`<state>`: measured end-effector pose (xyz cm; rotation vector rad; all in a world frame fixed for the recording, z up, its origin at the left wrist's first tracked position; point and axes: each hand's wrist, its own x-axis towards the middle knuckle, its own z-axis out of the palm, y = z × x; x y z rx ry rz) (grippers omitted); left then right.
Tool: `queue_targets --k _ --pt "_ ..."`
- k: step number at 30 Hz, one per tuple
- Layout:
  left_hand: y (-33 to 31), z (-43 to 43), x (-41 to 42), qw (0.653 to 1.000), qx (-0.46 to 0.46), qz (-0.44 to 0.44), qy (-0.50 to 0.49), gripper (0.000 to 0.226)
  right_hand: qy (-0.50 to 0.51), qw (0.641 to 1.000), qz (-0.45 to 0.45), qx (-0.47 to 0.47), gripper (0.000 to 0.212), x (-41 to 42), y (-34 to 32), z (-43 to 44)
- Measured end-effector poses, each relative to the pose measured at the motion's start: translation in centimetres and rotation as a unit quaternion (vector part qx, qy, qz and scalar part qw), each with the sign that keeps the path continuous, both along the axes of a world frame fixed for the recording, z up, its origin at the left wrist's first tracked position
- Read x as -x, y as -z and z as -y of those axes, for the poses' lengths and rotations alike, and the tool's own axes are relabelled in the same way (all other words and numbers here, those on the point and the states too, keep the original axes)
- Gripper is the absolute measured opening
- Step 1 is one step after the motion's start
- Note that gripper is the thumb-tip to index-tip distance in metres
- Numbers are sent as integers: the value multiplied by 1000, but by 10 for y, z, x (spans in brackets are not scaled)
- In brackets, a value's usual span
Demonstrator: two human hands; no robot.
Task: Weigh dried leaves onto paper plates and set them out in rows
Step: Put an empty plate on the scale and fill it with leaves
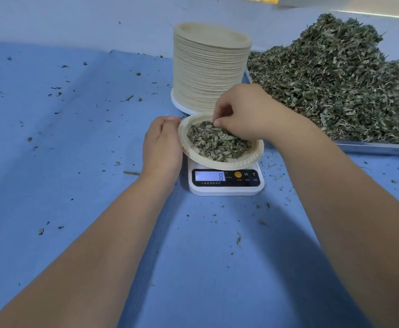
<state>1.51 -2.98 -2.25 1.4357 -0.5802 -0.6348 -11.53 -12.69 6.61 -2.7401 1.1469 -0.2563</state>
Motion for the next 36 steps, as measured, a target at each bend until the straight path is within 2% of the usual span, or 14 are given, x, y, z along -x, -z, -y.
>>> queue_targets --k 3,6,9,13,17,19,21,23,30,36 --pt "1 1 0 1000 -3 5 -5 38 25 994 105 12 3 10 1 0" --pt "4 4 -1 1000 -2 14 -3 27 48 968 248 -6 2 23 10 -6" --pt "7 5 -1 1000 -2 16 -1 24 72 931 355 -39 4 36 26 -9" --pt "11 6 -2 1000 3 19 -22 21 130 861 490 -46 9 59 34 9" --pt "9 6 -2 999 3 3 -33 36 184 813 553 -10 7 81 39 30" --pt "9 6 0 1000 4 6 -30 37 238 825 511 35 9 94 45 40" --pt "10 6 0 999 8 8 -31 37 284 876 380 89 17 108 54 45" --pt "10 5 0 999 12 2 -32 37 291 907 281 115 26 116 64 45" --pt "10 0 0 1000 5 1 -20 32 252 920 262 147 23 111 77 39" --pt "9 -2 2 1000 6 2 -20 38 238 922 266 152 21 112 72 32"
